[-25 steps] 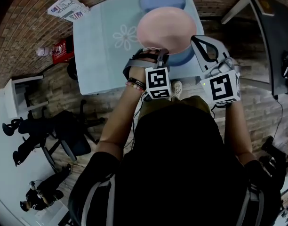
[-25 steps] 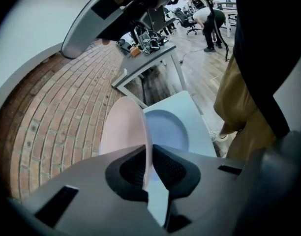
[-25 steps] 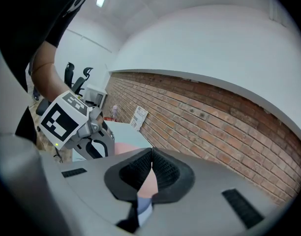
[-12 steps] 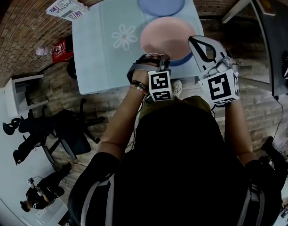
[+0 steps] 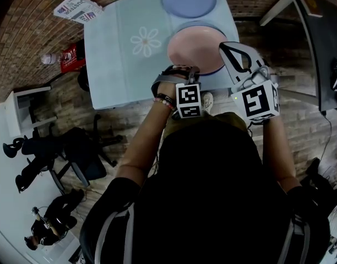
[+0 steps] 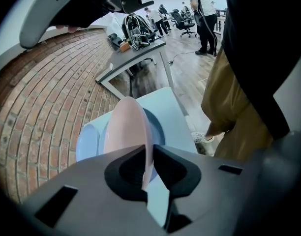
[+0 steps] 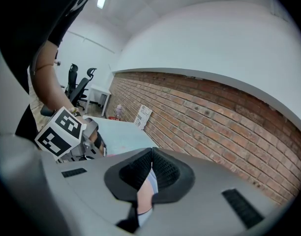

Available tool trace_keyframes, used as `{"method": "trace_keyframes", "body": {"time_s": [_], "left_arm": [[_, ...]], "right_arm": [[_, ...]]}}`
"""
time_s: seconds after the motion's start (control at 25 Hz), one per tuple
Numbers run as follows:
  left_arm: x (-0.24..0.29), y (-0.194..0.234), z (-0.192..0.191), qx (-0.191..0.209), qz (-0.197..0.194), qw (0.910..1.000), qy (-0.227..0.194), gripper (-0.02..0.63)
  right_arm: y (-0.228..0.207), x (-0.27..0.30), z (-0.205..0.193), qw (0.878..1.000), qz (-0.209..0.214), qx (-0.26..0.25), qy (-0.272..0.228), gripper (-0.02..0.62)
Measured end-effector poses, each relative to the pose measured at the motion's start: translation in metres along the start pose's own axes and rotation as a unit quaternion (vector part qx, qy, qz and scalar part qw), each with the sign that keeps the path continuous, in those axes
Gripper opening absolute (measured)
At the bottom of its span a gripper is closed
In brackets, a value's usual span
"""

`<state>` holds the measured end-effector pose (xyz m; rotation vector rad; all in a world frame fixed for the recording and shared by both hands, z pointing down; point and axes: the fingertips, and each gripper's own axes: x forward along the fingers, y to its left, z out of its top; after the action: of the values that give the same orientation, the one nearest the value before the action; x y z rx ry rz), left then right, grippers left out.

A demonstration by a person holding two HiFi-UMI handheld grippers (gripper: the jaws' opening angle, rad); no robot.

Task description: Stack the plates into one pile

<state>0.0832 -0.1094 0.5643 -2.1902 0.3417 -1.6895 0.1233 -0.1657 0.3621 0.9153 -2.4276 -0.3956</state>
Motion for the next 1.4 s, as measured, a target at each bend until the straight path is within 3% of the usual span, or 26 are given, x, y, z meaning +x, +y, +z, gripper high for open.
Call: {"method": "trace_keyframes", "body": {"time_s": [0.96, 1.2, 1.4], "left_arm": [[0.01, 0.006, 0.003, 0.013, 0.019, 0.9997, 0.0, 0.061], [0.005, -0.002, -0.006, -0.003, 0.0, 1.0, -0.002, 0.135], [0.001, -0.001, -0.004, -0.008, 0.004, 0.9999, -0.005, 0.146]], "right_arm": [[-0.006, -0.001, -0.007, 1.0, 0.003, 0.003, 0.005, 0.034], [-0.001, 0.003, -0.002, 1.0, 0.007, 0.002, 0.0, 0.034], [-0.001, 0.005, 0.002, 1.0, 0.009, 0.0, -0.005, 0.034]]}}
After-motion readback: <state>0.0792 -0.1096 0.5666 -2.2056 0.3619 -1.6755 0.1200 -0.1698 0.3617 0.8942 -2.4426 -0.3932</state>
